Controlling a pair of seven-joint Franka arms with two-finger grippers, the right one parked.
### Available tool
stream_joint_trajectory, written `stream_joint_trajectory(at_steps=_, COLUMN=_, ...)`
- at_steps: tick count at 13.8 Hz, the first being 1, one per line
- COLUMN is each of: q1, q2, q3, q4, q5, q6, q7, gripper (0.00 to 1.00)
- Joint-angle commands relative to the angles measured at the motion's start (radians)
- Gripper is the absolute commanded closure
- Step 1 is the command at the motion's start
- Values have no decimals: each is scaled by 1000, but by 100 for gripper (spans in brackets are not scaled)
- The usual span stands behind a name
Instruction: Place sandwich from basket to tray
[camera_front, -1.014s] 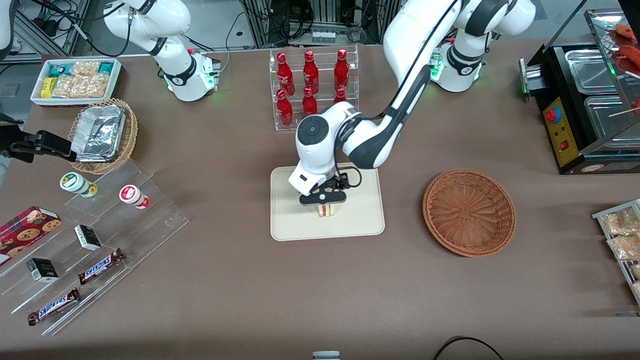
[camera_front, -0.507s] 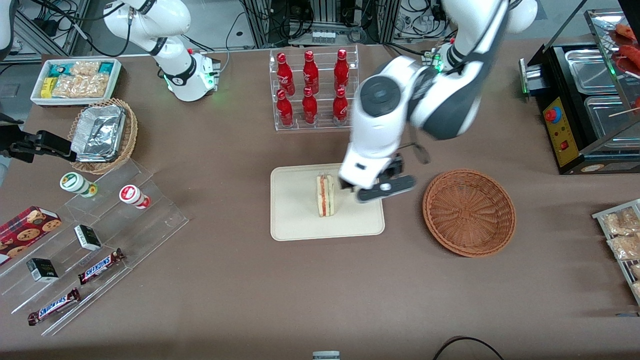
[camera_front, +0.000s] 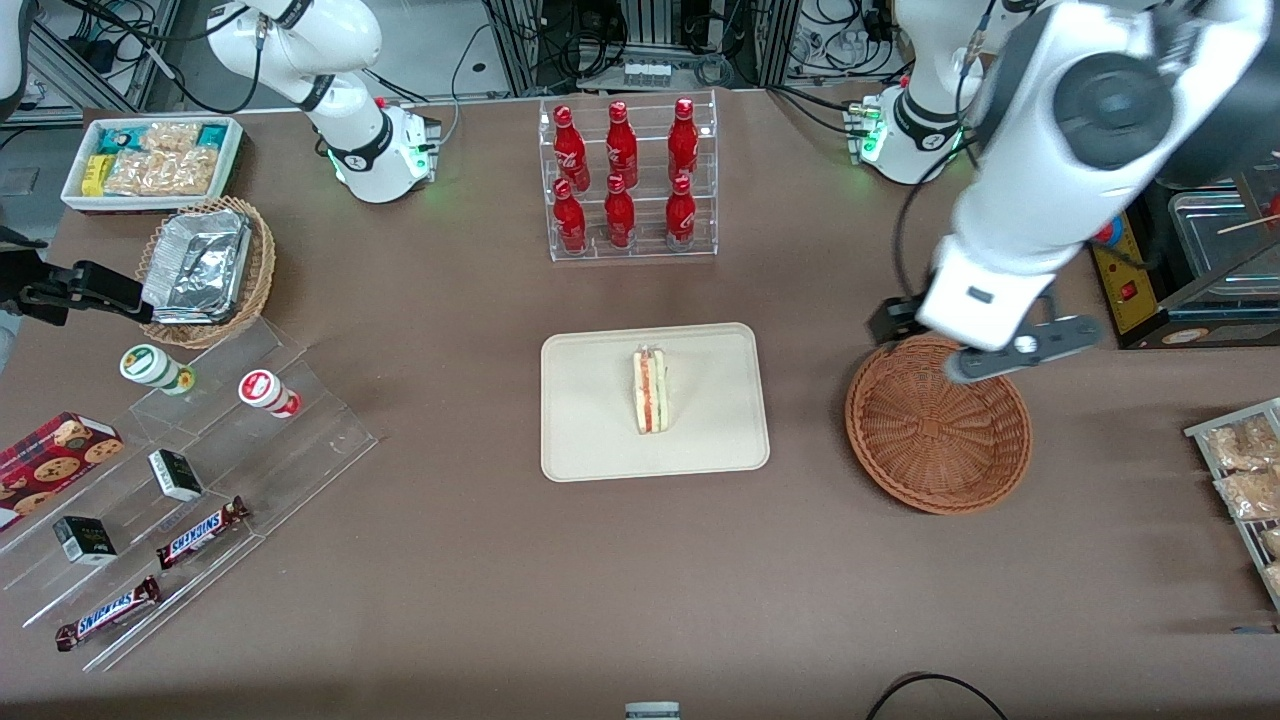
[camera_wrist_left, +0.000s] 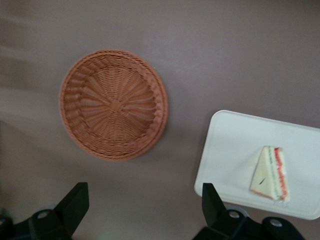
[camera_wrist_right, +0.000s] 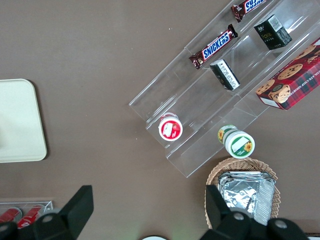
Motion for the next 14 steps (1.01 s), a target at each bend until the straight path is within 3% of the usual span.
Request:
stream_joint_trajectory(at_steps=1, q1=102, q2=-101, q3=-11, q4=-88, q5=-21, q6=-19, q7=170, gripper=0)
stream_joint_trajectory(at_steps=4, q1=185, q2=-139, q3=-10, q4=-90, q5=-52, q6=-62, q7=312, gripper=0)
stream_joint_trajectory(at_steps=8, q1=217, q2=-181, q3=42, q4=-102, q5=-52, q6=-112, q7=439, gripper=0)
stream_joint_trajectory(at_steps=14, q1=260, q2=-193, q3=44, q4=-96, q5=-80, q6=-106, q7=462, gripper=0)
